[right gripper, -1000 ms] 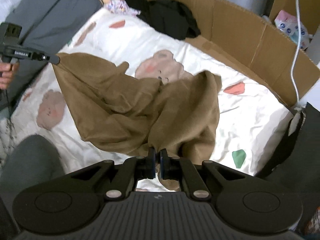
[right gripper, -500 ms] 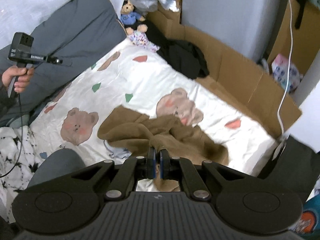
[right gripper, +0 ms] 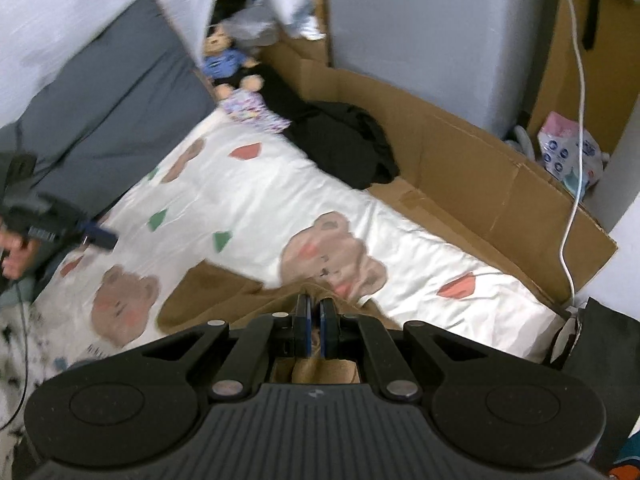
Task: Fold clothes
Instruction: 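Lift the garment with the right gripper while the left gripper holds another edge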
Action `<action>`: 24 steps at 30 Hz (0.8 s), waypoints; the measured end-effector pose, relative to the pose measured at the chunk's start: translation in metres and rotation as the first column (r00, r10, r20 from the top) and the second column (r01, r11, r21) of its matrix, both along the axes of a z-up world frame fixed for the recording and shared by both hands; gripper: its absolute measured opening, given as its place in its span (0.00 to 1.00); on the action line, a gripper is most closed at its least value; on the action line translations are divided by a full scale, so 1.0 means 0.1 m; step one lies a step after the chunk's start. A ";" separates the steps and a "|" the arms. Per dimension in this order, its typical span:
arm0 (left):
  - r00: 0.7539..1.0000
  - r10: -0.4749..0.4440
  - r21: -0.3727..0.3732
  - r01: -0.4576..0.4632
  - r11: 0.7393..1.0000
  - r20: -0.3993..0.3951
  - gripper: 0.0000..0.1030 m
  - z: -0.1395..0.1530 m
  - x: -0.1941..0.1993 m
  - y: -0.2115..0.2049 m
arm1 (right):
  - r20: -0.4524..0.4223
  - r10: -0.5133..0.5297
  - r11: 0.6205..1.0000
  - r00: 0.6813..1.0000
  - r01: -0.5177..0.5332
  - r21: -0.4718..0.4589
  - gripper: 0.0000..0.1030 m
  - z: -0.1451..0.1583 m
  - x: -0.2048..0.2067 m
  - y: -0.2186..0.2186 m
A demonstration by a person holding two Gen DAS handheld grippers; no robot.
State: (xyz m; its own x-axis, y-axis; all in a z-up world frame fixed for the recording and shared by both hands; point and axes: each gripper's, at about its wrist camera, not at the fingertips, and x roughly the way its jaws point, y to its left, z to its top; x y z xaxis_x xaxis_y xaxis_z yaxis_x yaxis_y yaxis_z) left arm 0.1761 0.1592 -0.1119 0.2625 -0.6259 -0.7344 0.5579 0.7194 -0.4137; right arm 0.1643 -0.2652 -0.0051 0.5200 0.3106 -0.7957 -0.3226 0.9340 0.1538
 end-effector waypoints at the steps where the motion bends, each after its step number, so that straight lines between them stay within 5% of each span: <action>1: 1.000 -0.013 0.015 0.013 1.000 -0.007 0.27 -0.05 0.04 -0.07 | 0.000 -0.010 1.000 1.000 0.010 -0.001 0.04 -0.07 0.09 -0.04; 8: 0.997 -0.066 0.065 0.069 0.996 -0.041 0.40 -0.42 0.33 -0.46 | -0.017 -0.070 0.998 0.997 0.070 -0.004 0.04 -0.69 0.75 -0.29; 24: 0.978 -0.161 0.206 0.187 0.961 -0.135 0.41 -1.09 0.43 -1.01 | -0.076 -0.172 0.985 0.982 0.173 0.008 0.03 -2.13 1.78 -0.86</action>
